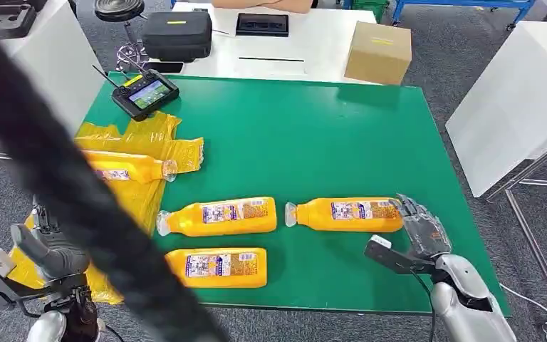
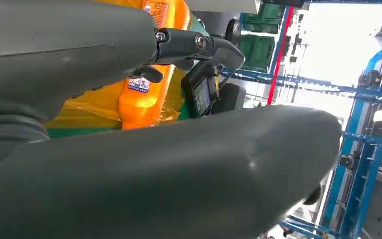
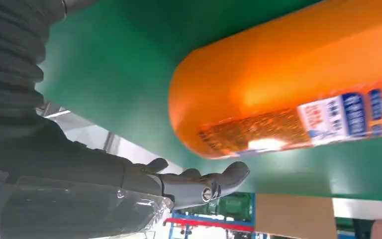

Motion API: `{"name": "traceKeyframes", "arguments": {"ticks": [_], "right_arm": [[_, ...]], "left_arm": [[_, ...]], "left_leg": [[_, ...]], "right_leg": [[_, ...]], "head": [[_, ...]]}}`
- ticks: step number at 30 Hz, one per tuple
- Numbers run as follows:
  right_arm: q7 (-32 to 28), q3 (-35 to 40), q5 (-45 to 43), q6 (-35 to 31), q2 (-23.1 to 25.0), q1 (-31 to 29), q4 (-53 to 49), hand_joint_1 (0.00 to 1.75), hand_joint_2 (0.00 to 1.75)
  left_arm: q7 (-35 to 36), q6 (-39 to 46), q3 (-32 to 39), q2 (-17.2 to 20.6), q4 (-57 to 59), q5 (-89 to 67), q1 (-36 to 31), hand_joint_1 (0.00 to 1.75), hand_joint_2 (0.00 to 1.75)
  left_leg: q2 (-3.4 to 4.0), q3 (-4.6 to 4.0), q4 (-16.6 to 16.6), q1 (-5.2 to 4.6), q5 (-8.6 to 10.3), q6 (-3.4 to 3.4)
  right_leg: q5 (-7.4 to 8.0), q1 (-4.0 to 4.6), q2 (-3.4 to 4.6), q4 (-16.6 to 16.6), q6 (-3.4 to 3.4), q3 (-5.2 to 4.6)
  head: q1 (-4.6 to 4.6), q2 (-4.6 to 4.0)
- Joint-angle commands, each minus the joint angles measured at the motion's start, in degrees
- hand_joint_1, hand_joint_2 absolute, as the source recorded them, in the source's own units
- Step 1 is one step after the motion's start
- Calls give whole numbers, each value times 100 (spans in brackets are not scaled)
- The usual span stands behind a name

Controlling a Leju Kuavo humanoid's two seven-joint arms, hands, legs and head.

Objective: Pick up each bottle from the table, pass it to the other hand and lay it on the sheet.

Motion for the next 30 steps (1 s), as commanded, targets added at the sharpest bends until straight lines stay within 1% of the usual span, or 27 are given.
{"name": "traceKeyframes", "arguments": {"ticks": [1,3,5,6,7,8,10,11,13,14,16,17,20,21,23,24,26,27,29,30], "right_arm": [[-23,540,22,92,182,-459,769,0,175],[-23,540,22,92,182,-459,769,0,175],[-32,553,12,73,170,-464,790,0,175],[-32,553,12,73,170,-464,790,0,175],[-48,597,28,75,162,-510,826,0,175],[-61,646,44,50,151,-573,893,0,175],[-68,737,8,-59,104,-666,983,0,175],[-73,825,-93,-80,32,-736,1006,0,175],[-82,859,-132,-75,-18,-834,1034,0,175],[-63,877,-142,-63,-10,-913,1069,0,175],[-91,1010,-132,-25,28,-1071,1228,0,175],[-96,1118,-114,-85,102,-1233,1460,0,175],[-76,1272,-127,-229,192,-1429,1689,0,175],[-78,1298,-124,-246,191,-1455,1698,0,175],[-76,1366,-170,-233,191,-1592,1753,0,175],[-77,1370,-167,-224,191,-1613,1752,0,175],[-74,1450,-205,-193,202,-1719,1857,0,175],[-74,1456,-208,-192,206,-1729,1865,0,175],[-67,1488,-222,-162,248,-1753,1926,0,175],[-78,1553,-214,-123,291,-1818,2028,0,175]], "left_arm": [[14,20,-92,66,246,8,-51,0,0],[14,20,-92,66,246,8,-51,0,0],[12,21,-96,75,241,8,-50,0,0],[12,21,-96,75,241,8,-50,0,0],[12,20,-111,72,251,8,-60,0,0],[12,20,-127,70,274,12,-71,0,0],[-2,25,-143,55,277,26,-70,0,0],[-3,26,-130,32,270,26,-71,0,0],[-6,29,-118,21,273,28,-89,0,0],[-7,32,-114,23,301,29,-114,0,0],[-8,37,-113,31,337,32,-140,0,0],[-13,37,-129,46,375,41,-155,0,0],[-27,34,-164,62,441,68,-186,0,0],[-29,34,-166,62,447,72,-190,0,0],[-35,36,-146,33,462,87,-228,0,0],[-35,36,-149,31,458,85,-241,0,0],[-32,38,-132,-6,498,89,-322,0,0],[-30,37,-134,-9,497,92,-334,0,0],[-22,37,-130,-9,506,101,-378,0,0],[-20,37,-131,-13,512,104,-395,0,0]], "left_leg": [[20,33,-17,4,-2,-37],[11,15,-8,3,-1,-21],[19,41,-21,4,-4,-45],[12,27,-14,3,-3,-32],[8,19,-8,4,-3,-23],[13,33,-16,3,-4,-36],[9,12,-6,2,-1,-18],[16,29,-14,1,-3,-34],[11,17,-9,1,0,-24],[15,27,-12,1,-2,-34],[14,15,-7,1,-1,-24],[16,26,-12,1,-1,-34],[18,16,-7,2,-1,-20],[26,29,-15,1,-1,-34],[14,15,-6,2,1,-20],[16,26,-12,2,1,-30],[12,13,-6,1,4,-16],[18,26,-11,2,3,-28],[9,12,-5,2,5,-14],[15,24,-11,2,3,-26]], "right_leg": [[3,2,13,-17,-16,28],[2,2,8,-8,-10,13],[0,2,12,-20,-20,35],[0,2,7,-13,-14,24],[0,4,4,-10,-10,19],[-2,2,7,-14,-15,30],[2,2,6,-6,-7,11],[1,1,11,-12,-14,24],[2,1,6,-8,-10,14],[1,0,8,-11,-15,22],[3,1,10,-6,-10,10],[2,0,9,-10,-14,21],[5,3,13,-8,-8,11],[5,1,18,-12,-14,21],[6,2,8,-6,-5,10],[4,1,9,-10,-10,20],[6,1,7,-5,-4,10],[5,1,10,-9,-10,20],[6,1,4,-5,-4,9],[5,1,8,-9,-9,20]], "head": [[0,0],[0,0],[2,0],[0,0],[2,0],[0,0],[0,0],[2,0],[0,0],[0,0],[2,0],[0,0],[0,0],[0,0],[2,0],[0,0],[0,0],[2,0],[2,0],[2,0]]}}
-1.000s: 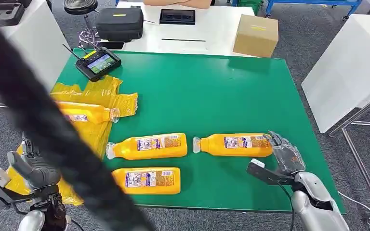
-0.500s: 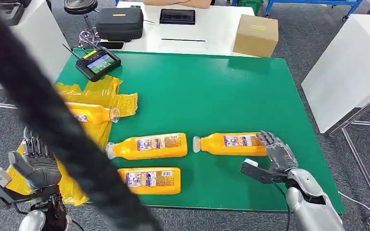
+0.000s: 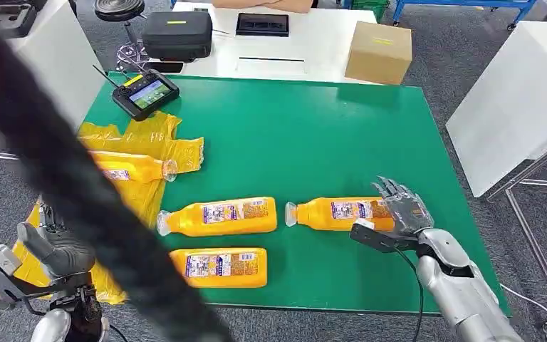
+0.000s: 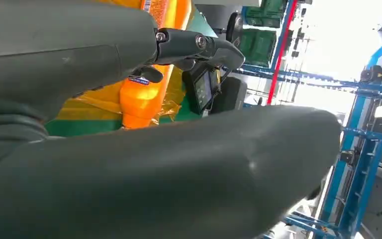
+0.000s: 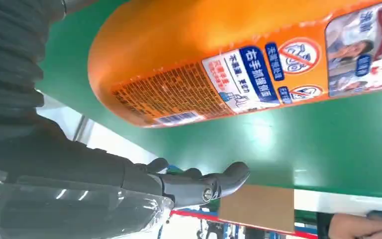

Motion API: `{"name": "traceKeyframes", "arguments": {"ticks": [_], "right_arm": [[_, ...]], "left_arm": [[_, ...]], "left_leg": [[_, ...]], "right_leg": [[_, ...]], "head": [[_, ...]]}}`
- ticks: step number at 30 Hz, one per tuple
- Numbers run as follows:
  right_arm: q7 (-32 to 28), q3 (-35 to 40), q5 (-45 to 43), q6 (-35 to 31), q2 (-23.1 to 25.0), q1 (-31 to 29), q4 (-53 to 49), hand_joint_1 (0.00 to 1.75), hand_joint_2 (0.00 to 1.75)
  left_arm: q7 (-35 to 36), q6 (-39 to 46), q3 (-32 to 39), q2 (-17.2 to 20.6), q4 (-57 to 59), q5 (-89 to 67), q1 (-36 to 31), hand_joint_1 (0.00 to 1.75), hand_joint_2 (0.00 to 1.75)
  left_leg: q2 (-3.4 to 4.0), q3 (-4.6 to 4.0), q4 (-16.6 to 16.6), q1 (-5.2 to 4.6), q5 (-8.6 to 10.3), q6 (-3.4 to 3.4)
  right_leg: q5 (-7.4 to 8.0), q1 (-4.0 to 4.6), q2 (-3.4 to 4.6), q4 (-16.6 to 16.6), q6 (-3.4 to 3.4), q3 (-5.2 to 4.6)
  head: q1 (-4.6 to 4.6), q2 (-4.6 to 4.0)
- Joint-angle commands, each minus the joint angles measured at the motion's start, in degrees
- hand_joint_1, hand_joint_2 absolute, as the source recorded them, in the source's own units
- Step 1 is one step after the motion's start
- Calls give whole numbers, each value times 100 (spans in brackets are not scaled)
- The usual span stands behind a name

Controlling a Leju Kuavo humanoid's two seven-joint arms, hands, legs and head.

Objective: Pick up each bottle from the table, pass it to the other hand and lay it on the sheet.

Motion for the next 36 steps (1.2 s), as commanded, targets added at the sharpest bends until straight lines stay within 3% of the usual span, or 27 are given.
{"name": "traceKeyframes", "arguments": {"ticks": [1,5,12,21,27,28,29,36], "right_arm": [[-22,595,-32,97,275,-682,1003,0,175],[-62,750,-35,197,462,-991,1461,0,175],[-71,759,-32,186,469,-1004,1494,0,175],[-27,1249,-105,904,653,-1361,2749,0,175],[-11,1268,-113,876,662,-1367,2793,0,175],[-11,1268,-113,876,662,-1367,2793,45,175],[-9,1308,-110,933,683,-1391,2836,173,175],[44,1491,-67,1125,745,-1493,3090,175,175]], "left_arm": [[22,21,0,-9,419,36,-330,0,0],[33,22,-27,6,456,50,-360,0,0],[33,22,-32,1,452,50,-349,0,0],[49,7,-157,47,500,95,-444,0,0],[53,10,-165,49,498,102,-458,0,0],[53,10,-165,49,498,102,-458,0,0],[58,25,-145,50,472,127,-448,0,0],[78,90,-25,92,410,199,-498,0,0]], "left_leg": [[14,18,-9,3,-1,-27],[15,9,-6,1,0,-19],[12,26,-13,2,-2,-33],[6,24,-12,3,1,-31],[-5,47,-18,6,6,-34],[-4,40,-11,7,5,-26],[-2,41,-10,7,4,-23],[-4,63,-16,9,7,-36]], "right_leg": [[3,2,9,-9,-12,15],[3,1,11,-3,-8,6],[1,1,6,-10,-14,21],[2,2,0,-10,-12,23],[4,2,-13,-21,-14,38],[4,3,-9,-15,-11,32],[4,3,-7,-14,-9,33],[5,4,-11,-20,-16,55]], "head": [[0,0],[-2,0],[-2,0],[-2,0],[-2,0],[0,0],[0,0],[0,0]]}}
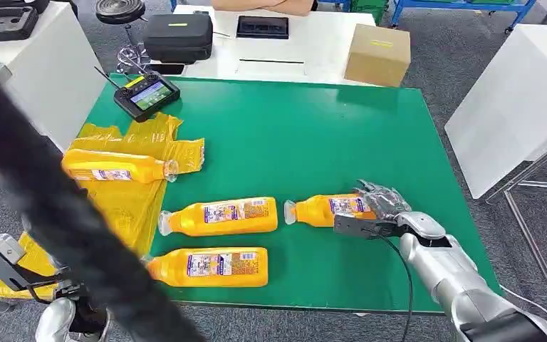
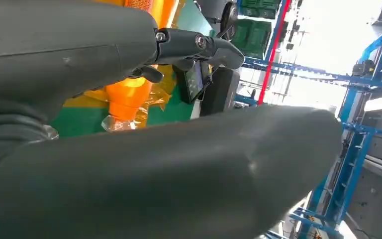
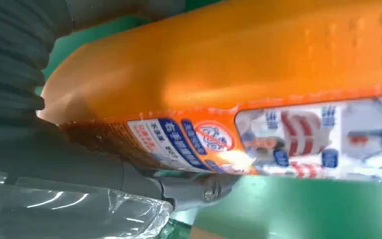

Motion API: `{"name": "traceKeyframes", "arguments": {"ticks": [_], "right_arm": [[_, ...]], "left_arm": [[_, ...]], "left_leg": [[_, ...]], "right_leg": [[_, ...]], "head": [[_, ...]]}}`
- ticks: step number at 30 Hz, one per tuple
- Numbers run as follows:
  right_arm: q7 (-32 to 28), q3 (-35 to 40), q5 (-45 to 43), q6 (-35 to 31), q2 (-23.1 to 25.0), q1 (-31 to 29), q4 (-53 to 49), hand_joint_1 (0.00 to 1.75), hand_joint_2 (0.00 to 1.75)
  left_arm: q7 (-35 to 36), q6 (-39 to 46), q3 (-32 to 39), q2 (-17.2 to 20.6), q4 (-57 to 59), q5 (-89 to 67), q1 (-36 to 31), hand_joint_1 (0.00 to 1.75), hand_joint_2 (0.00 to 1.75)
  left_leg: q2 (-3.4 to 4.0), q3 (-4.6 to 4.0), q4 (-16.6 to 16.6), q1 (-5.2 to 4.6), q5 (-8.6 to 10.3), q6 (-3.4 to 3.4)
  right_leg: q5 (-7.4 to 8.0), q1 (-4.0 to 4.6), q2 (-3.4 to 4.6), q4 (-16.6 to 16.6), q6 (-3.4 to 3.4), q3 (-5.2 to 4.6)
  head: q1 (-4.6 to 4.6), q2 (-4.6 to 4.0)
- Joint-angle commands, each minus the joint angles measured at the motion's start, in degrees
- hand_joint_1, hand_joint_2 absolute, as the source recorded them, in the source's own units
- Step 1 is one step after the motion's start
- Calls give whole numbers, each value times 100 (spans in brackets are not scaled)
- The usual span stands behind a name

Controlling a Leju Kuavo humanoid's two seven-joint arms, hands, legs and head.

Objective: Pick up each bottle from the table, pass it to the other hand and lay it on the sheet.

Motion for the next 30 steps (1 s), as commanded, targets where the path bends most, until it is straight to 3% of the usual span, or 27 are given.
{"name": "traceKeyframes", "arguments": {"ticks": [1,7,14,17,20,23,30], "right_arm": [[29,433,-4,232,191,-68,838,175,175],[36,443,-108,261,125,13,824,175,175],[15,68,-501,-398,-74,195,299,175,175],[-154,-421,-965,-716,-243,502,-671,175,175],[1,-818,-1248,-591,-432,960,-2201,175,175],[0,-1185,-1474,-554,-490,1323,-3268,175,175],[-147,-1545,-1820,-369,-447,1462,-4125,175,175]], "left_arm": [[43,65,105,96,285,50,-221,0,0],[47,77,109,107,225,61,-169,0,0],[242,286,40,122,172,-132,-86,0,0],[634,427,-69,188,127,-432,42,0,0],[796,485,-87,165,176,-638,67,0,0],[974,649,-122,176,216,-989,41,0,0],[1046,565,-85,183,226,-1080,25,0,0]], "left_leg": [[-7,22,-10,8,3,-28],[-11,29,-14,9,2,-27],[-15,29,-10,7,0,-22],[-13,24,-10,6,1,-23],[-18,18,-9,1,4,-17],[-16,-7,-4,-4,4,-18],[-16,-34,-1,-8,4,-14]], "right_leg": [[1,6,-12,-13,-13,15],[0,5,-13,-19,-16,-17],[-3,4,-17,-15,-13,-15],[-3,3,-15,-15,-13,-17],[-5,0,-22,-8,-10,32],[-2,-3,-22,2,-10,16],[0,0,-24,4,-6,-16]], "head": [[0,0],[0,0],[-2,0],[-2,0],[0,0],[0,0],[0,0]]}}
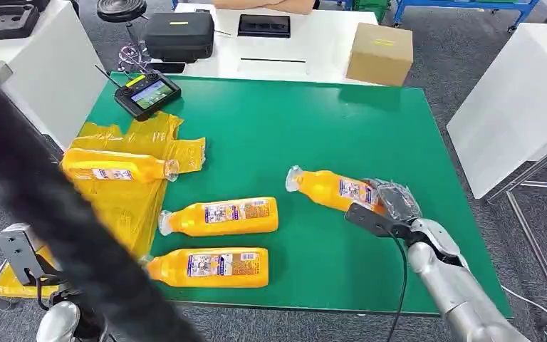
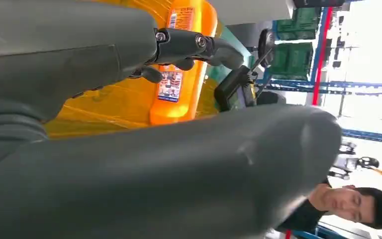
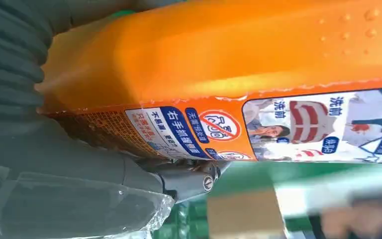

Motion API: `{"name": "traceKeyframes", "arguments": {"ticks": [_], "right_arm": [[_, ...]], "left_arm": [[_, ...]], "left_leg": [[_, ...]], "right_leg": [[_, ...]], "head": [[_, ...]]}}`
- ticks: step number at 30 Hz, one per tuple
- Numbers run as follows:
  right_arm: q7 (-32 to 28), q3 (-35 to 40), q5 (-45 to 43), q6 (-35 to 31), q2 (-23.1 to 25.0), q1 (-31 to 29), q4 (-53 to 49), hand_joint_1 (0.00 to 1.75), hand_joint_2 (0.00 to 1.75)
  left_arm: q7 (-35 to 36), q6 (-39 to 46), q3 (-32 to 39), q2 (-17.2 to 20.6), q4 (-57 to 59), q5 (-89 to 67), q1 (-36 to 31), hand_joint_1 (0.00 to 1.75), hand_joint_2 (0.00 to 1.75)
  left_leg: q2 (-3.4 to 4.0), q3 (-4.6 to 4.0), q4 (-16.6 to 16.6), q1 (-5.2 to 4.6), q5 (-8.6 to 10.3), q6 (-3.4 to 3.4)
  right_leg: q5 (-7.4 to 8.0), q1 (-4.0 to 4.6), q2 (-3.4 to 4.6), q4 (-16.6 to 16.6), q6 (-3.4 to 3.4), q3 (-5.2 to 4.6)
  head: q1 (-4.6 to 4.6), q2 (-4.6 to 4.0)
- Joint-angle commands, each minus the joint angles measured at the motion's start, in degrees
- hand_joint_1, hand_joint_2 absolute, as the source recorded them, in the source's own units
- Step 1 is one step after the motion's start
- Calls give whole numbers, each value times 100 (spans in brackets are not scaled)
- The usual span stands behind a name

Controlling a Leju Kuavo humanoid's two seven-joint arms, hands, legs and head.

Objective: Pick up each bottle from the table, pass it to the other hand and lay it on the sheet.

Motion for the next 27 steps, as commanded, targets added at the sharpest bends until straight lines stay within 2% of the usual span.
{"name": "traceKeyframes", "arguments": {"ticks": [1,8,13,14,15,16,17,19,21,24,27], "right_arm": [[-36,-616,-185,182,-32,211,-1534,175,175],[-264,-775,-467,396,296,470,-1965,175,175],[-378,-611,-712,491,730,211,-1687,175,175],[-419,-594,-897,571,931,61,-1454,175,175],[-422,-516,-895,531,1029,-70,-1258,175,175],[-391,-321,-855,354,1233,-361,-815,175,175],[-443,-303,-1104,422,1470,-600,-399,175,175],[-579,-217,-1366,329,2018,-1111,501,175,175],[-598,-136,-1369,226,2126,-1212,669,175,175],[-632,-113,-1411,208,2161,-1208,642,175,175],[-604,-14,-1493,293,2549,-1356,706,175,175]], "left_arm": [[64,-34,-55,121,228,-75,-112,0,0],[101,-433,-259,94,383,-72,-191,0,0],[43,-530,-464,125,543,-148,-355,0,0],[40,-529,-546,141,622,-193,-435,0,175],[40,-529,-1189,782,1542,-193,-435,0,175],[10,-138,-1055,387,759,87,-652,0,175],[14,-205,-1055,304,842,-51,-776,0,175],[38,-276,-1103,180,907,-215,-992,0,175],[67,-266,-1119,156,903,-250,-1038,0,175],[56,-279,-1099,171,866,-255,-1018,0,175],[31,-273,-1134,175,814,-349,-1079,0,175]], "left_leg": [[7,6,-5,1,-3,-33],[9,12,-11,4,-2,-38],[27,22,-20,4,-3,-49],[20,-1,-9,3,-1,-29],[35,7,-13,4,-1,-42],[36,11,-14,4,-2,-47],[36,-5,-7,3,1,-32],[60,4,-11,3,1,-47],[75,-3,-8,6,-1,-44],[49,-6,-10,8,8,-32],[40,3,-10,7,4,-44]], "right_leg": [[-5,-1,2,1,-15,0],[-4,0,0,-6,-18,2],[-1,-1,17,-12,-23,9],[0,0,12,-3,-14,-11],[4,0,25,-4,-20,-9],[3,0,26,-4,-23,-5],[6,0,28,3,-16,-21],[11,0,51,5,-24,-18],[13,1,62,16,-24,-27],[6,1,31,14,-19,-22],[-2,1,27,17,-23,-18]], "head": [[2,0],[2,0],[4,0],[2,0],[4,0],[2,0],[4,0],[2,0],[2,0],[4,0],[2,0]]}}
